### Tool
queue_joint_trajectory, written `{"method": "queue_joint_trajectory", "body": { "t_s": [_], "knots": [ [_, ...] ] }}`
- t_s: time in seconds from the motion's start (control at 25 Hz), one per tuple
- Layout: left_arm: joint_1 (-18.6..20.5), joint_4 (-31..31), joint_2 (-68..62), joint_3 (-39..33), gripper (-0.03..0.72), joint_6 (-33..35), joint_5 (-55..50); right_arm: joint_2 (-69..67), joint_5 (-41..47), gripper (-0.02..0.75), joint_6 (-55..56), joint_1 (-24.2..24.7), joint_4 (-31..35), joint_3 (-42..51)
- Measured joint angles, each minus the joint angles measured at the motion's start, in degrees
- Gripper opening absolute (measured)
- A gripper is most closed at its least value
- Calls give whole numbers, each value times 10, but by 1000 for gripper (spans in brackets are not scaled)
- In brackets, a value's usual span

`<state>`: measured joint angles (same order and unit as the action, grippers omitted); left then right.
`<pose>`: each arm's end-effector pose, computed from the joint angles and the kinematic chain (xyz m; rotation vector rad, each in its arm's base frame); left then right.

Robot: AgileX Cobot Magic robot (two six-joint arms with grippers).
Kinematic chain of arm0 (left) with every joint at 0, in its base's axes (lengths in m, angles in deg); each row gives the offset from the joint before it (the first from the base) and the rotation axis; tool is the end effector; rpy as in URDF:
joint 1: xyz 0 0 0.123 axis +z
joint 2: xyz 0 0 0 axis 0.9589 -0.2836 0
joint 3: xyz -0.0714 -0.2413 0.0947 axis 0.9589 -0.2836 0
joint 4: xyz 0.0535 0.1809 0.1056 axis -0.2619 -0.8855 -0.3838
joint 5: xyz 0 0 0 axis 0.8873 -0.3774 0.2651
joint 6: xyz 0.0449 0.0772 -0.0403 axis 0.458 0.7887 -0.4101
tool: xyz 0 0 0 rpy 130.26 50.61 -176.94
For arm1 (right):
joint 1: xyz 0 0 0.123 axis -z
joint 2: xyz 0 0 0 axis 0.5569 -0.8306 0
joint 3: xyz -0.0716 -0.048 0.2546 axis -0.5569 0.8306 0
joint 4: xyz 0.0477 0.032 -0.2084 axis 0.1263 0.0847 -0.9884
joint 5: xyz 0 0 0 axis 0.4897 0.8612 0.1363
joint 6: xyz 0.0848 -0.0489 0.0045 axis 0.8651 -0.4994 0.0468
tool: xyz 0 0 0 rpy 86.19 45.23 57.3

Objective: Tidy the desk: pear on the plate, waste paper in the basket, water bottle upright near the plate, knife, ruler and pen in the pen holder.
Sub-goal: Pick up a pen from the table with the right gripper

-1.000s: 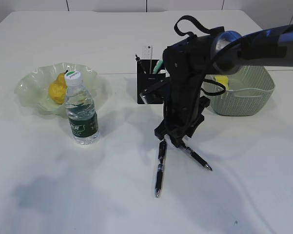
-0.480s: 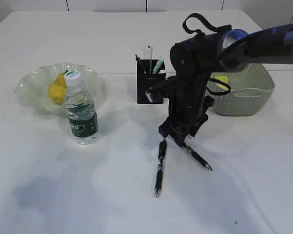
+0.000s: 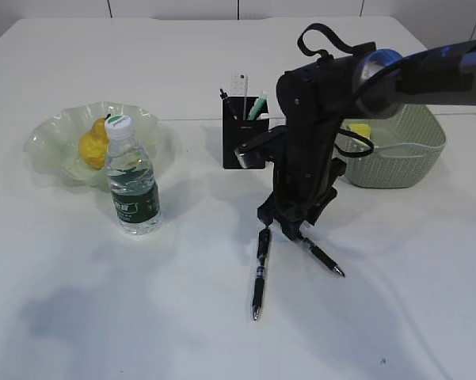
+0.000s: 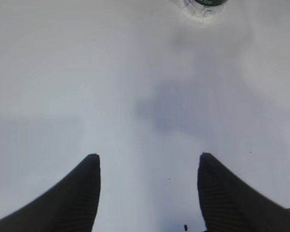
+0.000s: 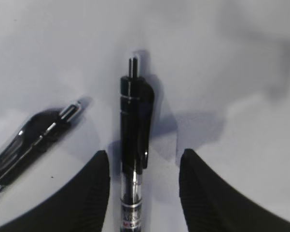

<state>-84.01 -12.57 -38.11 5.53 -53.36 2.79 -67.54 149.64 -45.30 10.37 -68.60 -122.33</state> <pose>0.1281 -0.0288 0.2592 0.0922 2.5513 -0.1863 0.3793 0.1568 0.1291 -0.9060 2.9470 -0.1055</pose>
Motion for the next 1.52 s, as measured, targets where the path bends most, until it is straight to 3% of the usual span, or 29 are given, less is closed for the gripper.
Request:
{"method": "queue_joint_trajectory", "body": {
  "t_s": [0.64,1.0,1.52],
  "knots": [
    [0,0,0,0,447,0,7,-6,-10,351,-7,0,5,0],
    [0,0,0,0,447,0,8,-6,-6,292,-33,0,14,0],
    [0,0,0,0,447,0,10,-10,6,139,-38,0,16,-1]
  ]
}}
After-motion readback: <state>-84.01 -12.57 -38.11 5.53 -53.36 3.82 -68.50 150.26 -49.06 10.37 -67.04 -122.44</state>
